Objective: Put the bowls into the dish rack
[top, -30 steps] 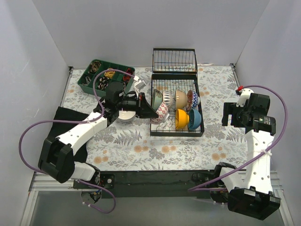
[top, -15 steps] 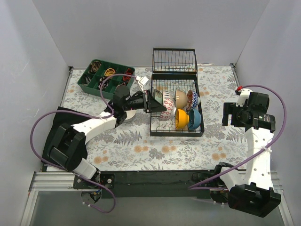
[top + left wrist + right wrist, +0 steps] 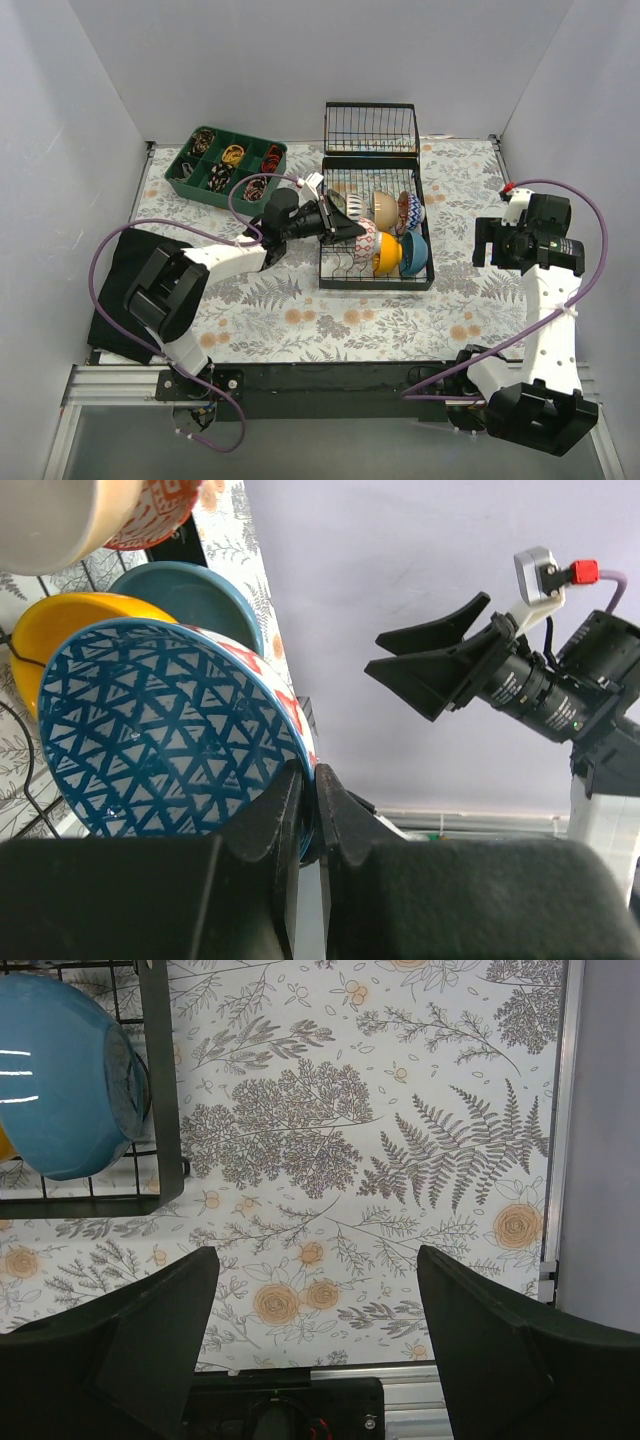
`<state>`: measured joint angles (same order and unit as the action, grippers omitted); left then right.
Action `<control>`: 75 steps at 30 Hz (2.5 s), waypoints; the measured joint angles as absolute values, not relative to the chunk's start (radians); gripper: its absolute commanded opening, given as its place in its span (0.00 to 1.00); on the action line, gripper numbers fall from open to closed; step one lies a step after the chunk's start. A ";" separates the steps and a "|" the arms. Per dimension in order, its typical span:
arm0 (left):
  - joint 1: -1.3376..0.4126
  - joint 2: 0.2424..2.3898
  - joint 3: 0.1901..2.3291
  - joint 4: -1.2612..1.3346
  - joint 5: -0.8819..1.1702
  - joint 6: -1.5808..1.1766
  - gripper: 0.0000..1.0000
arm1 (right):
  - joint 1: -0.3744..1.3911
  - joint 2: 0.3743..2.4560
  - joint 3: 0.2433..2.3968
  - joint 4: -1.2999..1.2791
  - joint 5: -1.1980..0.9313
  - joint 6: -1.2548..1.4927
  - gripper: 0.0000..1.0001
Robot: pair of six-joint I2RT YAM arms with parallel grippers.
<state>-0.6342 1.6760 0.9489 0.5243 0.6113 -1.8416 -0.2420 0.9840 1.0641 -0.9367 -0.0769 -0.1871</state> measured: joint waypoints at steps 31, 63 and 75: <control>-0.637 1.859 0.931 0.622 0.583 -1.962 0.00 | -0.242 1.058 1.064 -0.935 -0.073 -0.204 0.88; -0.567 1.519 1.204 -0.527 0.299 -0.711 0.54 | -0.243 0.935 1.032 -0.908 -0.112 -0.194 0.89; -0.564 1.538 1.141 -0.718 0.084 -0.244 0.53 | -0.243 0.891 1.032 -0.903 -0.134 -0.186 0.89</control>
<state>-0.5640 1.5383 1.1408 -0.7181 0.0845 -0.2443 -0.2428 0.8906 1.0317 -0.9028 -0.1345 -0.1856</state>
